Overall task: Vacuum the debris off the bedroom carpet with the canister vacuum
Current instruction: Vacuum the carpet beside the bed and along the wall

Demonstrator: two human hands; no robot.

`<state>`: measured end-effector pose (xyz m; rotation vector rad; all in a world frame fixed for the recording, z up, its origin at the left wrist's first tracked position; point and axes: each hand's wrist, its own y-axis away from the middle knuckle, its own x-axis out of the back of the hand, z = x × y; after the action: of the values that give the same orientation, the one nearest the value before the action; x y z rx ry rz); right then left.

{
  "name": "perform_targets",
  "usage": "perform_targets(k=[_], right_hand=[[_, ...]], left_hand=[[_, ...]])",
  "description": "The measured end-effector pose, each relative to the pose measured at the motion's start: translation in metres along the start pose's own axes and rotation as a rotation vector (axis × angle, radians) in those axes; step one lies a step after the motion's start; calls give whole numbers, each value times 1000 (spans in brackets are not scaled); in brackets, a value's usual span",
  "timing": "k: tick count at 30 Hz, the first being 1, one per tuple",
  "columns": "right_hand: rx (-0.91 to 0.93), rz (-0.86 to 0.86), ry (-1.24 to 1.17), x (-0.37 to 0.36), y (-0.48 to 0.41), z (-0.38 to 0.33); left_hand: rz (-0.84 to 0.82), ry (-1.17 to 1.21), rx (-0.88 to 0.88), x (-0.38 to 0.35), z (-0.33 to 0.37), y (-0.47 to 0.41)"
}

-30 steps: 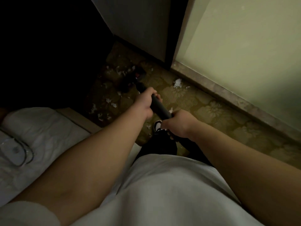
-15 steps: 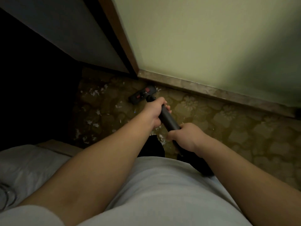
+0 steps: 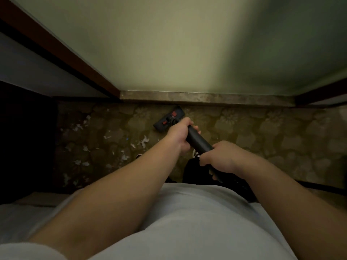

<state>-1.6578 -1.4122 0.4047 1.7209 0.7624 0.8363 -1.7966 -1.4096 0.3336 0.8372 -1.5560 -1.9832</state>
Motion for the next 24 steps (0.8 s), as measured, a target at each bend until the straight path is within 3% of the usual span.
perform_targets(k=[5,11,24], right_hand=[[-22,-9,169,33,11,21],[-18,-33,368,26,13,4],[205,-118,717,-183,-11,-106]], left_hand=[[-52,137,30,-28,-34,8],[-63,315,21,-2,-42,12],[106,612,-134,246,-2,9]])
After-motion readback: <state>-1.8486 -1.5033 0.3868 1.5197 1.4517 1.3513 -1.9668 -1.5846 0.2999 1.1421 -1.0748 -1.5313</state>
